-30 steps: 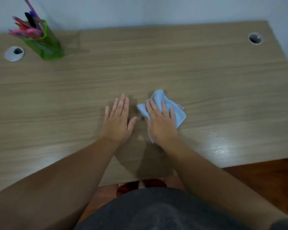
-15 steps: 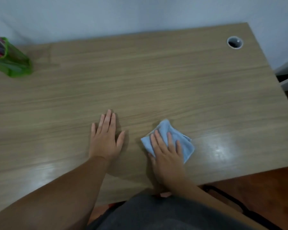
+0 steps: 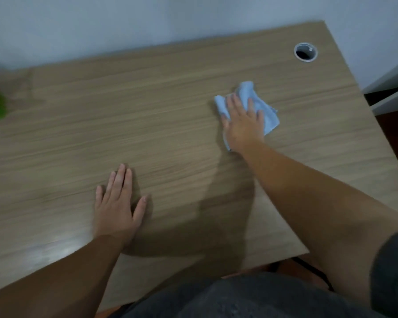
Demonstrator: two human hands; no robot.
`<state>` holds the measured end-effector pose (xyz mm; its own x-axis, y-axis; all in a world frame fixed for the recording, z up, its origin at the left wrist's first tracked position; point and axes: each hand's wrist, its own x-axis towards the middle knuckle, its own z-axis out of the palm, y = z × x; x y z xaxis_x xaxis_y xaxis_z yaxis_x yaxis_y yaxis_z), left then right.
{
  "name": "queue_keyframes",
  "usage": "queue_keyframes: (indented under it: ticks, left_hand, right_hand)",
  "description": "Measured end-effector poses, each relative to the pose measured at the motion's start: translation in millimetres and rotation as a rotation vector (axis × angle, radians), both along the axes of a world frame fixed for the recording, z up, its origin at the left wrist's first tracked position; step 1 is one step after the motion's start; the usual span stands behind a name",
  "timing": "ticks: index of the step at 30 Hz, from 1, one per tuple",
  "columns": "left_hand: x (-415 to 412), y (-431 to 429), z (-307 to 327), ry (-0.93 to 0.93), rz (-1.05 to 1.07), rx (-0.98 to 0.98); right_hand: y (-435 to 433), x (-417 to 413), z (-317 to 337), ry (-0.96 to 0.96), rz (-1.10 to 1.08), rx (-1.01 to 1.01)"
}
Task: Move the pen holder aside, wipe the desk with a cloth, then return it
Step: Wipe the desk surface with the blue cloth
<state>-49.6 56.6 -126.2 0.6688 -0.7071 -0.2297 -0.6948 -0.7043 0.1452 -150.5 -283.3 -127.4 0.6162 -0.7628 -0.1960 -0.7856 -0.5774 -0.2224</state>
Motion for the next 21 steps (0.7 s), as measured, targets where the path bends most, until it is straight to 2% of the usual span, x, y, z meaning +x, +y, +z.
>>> queue_keyframes:
  ticks: [3, 5, 9, 13, 16, 21]
  left_hand:
    - [0, 0, 2, -0.004, -0.004, 0.01]
    - [0, 0, 3, -0.002, -0.006, 0.02]
    - [0, -2, 4, -0.009, 0.0, 0.035]
    - [-3, -4, 7, -0.001, -0.014, 0.039]
    - [-2, -4, 7, -0.003, -0.015, 0.031]
    - [0, -4, 2, -0.041, -0.038, 0.025]
  right_hand:
    - [-38, -74, 4, 0.006, -0.241, -0.023]
    - [-34, -126, 9, 0.009, -0.345, -0.055]
    - [44, -181, 14, 0.042, -0.276, -0.097]
    - [143, -160, 10, 0.048, 0.007, -0.03]
    - [180, -115, 5, -0.042, 0.151, -0.032]
    - [104, -74, 1, -0.07, 0.019, -0.074]
